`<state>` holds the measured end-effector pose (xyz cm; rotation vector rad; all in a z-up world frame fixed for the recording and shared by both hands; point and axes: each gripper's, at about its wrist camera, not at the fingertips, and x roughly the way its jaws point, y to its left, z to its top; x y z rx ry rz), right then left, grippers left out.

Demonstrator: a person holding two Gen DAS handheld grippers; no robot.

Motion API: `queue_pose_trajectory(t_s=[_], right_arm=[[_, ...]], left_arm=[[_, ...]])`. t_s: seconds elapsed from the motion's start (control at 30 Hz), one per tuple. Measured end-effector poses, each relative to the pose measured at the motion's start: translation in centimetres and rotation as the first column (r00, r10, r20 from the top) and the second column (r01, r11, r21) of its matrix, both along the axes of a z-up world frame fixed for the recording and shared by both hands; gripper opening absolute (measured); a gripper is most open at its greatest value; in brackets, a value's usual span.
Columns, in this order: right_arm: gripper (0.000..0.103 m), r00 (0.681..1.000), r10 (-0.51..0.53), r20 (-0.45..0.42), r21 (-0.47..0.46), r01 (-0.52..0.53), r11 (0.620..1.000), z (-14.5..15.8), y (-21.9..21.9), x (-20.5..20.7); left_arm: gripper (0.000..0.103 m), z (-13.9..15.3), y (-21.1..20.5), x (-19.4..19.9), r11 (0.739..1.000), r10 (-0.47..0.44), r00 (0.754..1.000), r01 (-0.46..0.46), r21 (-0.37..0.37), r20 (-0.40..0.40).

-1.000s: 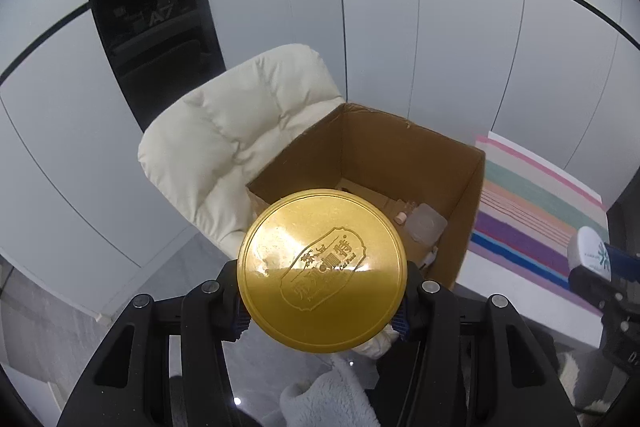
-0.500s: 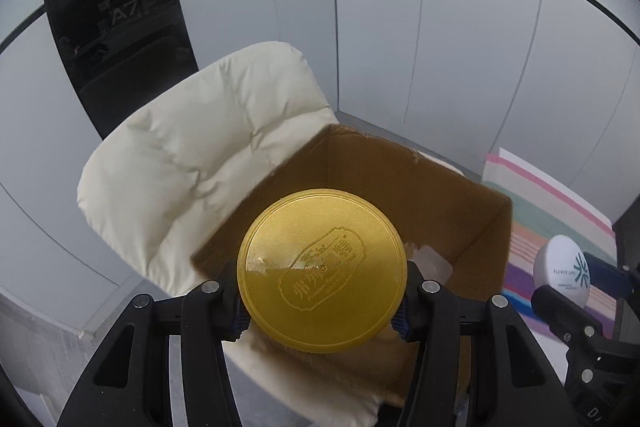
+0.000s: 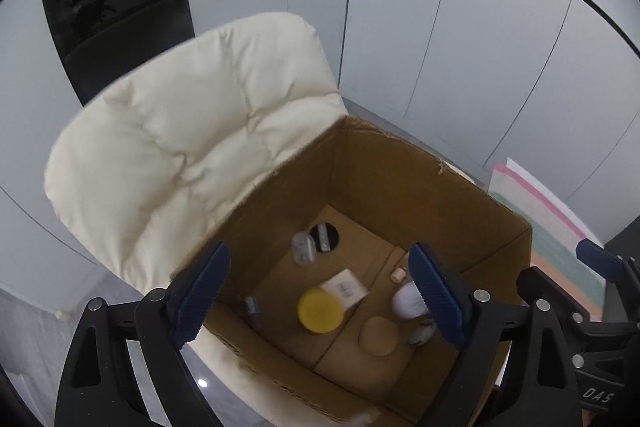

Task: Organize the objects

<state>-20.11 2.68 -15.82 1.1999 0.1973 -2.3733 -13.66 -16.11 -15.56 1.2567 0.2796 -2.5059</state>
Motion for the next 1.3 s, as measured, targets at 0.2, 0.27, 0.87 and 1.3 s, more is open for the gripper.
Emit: queue_pose_trajectory(t_s=[0.2,0.27,0.87,1.3], right_arm=[[0.103,0.999,-0.03,0.011,0.009,0.03,1.0,0.7,0.9,0.7],[0.103,0.999,-0.053,0.005,0.013,0.053,0.998,1.4,1.4,1.4],[0.103,0.838,-0.534,0.113,-0.005,0.538,0.843,14.6,15.1,11.9],[0.103,0.792,-0.584,0.18,-0.007,0.594,0.804,16.8,17.7,17.6]], left_arm=[[0.094,0.5,1.3,0.1,0.999,-0.047,0.999,0.047,-0.017,0.017],[0.095,1.0,1.7,0.2,0.998,-0.066,0.998,0.067,-0.017,0.024],[0.097,18.2,11.7,6.1,0.92,-0.391,0.918,0.388,0.055,0.061],[0.103,19.6,16.3,11.1,0.869,-0.45,0.875,0.475,-0.137,0.177]])
